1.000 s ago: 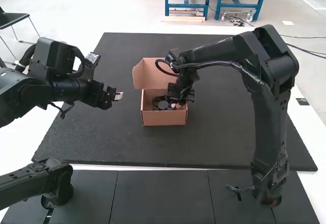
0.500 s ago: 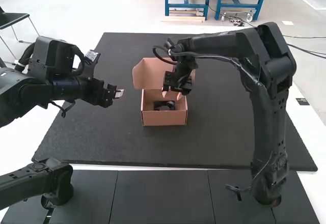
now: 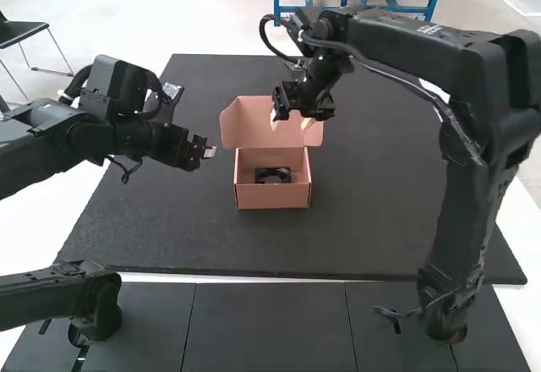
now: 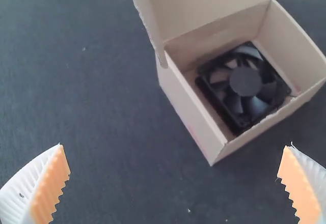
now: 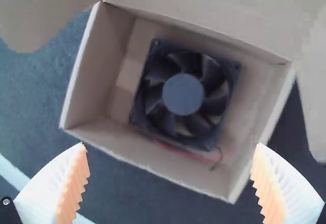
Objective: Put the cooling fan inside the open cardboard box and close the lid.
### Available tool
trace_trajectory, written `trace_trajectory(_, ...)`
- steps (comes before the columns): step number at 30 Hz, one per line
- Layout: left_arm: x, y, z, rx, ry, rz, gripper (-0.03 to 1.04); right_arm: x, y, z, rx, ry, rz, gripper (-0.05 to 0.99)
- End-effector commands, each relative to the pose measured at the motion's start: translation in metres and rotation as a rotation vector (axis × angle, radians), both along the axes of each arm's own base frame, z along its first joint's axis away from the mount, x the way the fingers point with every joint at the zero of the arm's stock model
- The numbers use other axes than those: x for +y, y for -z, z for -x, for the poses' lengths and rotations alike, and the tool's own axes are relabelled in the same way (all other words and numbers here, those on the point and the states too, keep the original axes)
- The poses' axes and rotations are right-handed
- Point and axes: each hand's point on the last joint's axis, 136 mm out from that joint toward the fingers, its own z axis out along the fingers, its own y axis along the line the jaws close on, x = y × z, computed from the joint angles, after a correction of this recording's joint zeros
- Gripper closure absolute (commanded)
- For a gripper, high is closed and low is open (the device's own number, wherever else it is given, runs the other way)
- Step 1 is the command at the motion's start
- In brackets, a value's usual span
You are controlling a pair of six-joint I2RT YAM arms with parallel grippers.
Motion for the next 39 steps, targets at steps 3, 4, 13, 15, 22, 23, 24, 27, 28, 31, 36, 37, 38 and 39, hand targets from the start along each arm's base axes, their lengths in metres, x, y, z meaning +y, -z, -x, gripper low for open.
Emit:
trace_trajectory(3, 0.004, -0.025, -0.017, -0.050, -0.076, 0.035, 0.04, -0.048, -0.014, 0.000, -0.166, -0.004, 0.089, 0.22)
trace_trajectory(4, 0.005, -0.024, -0.019, -0.048, -0.087, 0.033, 0.04, -0.055, -0.014, 0.001, -0.192, -0.004, 0.099, 0.22)
trace_trajectory(13, 0.045, -0.008, -0.040, -0.020, -0.241, 0.010, 0.04, -0.081, -0.020, 0.014, -0.369, -0.001, 0.032, 0.22)
trace_trajectory(15, 0.053, -0.003, -0.044, -0.011, -0.270, 0.006, 0.04, -0.089, -0.019, 0.013, -0.392, 0.032, 0.017, 0.22)
trace_trajectory(22, 0.060, 0.017, -0.056, 0.016, -0.296, -0.013, 0.04, -0.099, -0.007, 0.012, -0.443, 0.064, -0.039, 0.23)
trace_trajectory(23, 0.059, 0.019, -0.057, 0.017, -0.295, -0.014, 0.04, -0.098, -0.004, 0.012, -0.443, 0.064, -0.050, 0.24)
trace_trajectory(24, 0.059, 0.021, -0.058, 0.019, -0.294, -0.014, 0.04, -0.097, -0.001, 0.012, -0.442, 0.063, -0.059, 0.25)
trace_trajectory(27, 0.059, 0.027, -0.064, 0.026, -0.301, -0.017, 0.04, -0.091, 0.001, 0.008, -0.462, 0.067, -0.095, 0.28)
trace_trajectory(28, 0.059, 0.028, -0.066, 0.024, -0.301, -0.016, 0.04, -0.089, 0.002, 0.007, -0.466, 0.064, -0.102, 0.28)
trace_trajectory(31, 0.058, 0.030, -0.074, 0.019, -0.304, -0.014, 0.04, -0.084, 0.010, 0.006, -0.457, 0.054, -0.114, 0.28)
trace_trajectory(36, 0.055, 0.034, -0.088, 0.007, -0.306, -0.009, 0.04, -0.079, 0.019, -0.004, -0.457, 0.048, -0.128, 0.28)
trace_trajectory(37, 0.054, 0.034, -0.091, 0.003, -0.306, -0.007, 0.04, -0.077, 0.021, -0.007, -0.457, 0.046, -0.132, 0.28)
trace_trajectory(38, 0.053, 0.033, -0.094, 0.000, -0.306, -0.006, 0.04, -0.076, 0.023, -0.009, -0.453, 0.046, -0.131, 0.28)
trace_trajectory(39, 0.053, 0.033, -0.096, -0.004, -0.306, -0.004, 0.04, -0.075, 0.025, -0.012, -0.454, 0.046, -0.132, 0.28)
